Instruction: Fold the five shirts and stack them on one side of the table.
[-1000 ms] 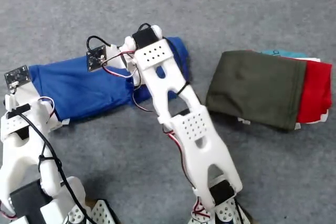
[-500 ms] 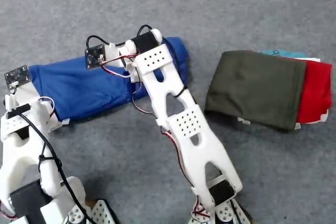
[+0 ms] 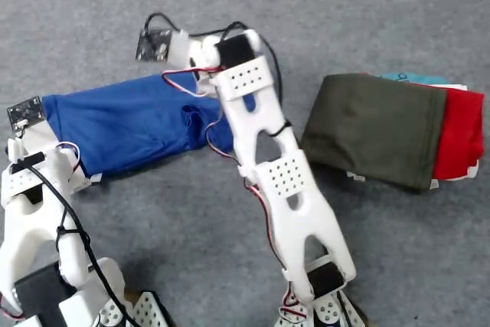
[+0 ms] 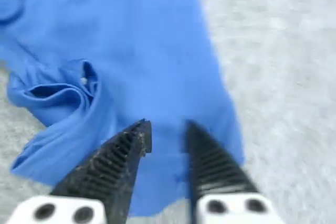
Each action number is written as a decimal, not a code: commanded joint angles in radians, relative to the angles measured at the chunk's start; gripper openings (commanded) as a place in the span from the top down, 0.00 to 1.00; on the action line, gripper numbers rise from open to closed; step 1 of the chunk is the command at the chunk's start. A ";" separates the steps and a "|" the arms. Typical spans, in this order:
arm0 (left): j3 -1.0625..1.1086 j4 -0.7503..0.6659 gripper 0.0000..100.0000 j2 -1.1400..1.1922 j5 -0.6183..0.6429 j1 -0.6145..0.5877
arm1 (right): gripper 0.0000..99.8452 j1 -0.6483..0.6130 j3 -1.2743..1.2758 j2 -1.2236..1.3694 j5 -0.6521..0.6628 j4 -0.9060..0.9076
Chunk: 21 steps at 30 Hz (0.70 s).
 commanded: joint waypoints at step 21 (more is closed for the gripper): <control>0.004 -0.012 0.97 -0.028 0.009 -0.001 | 0.99 -0.068 1.523 -0.616 -0.259 -0.445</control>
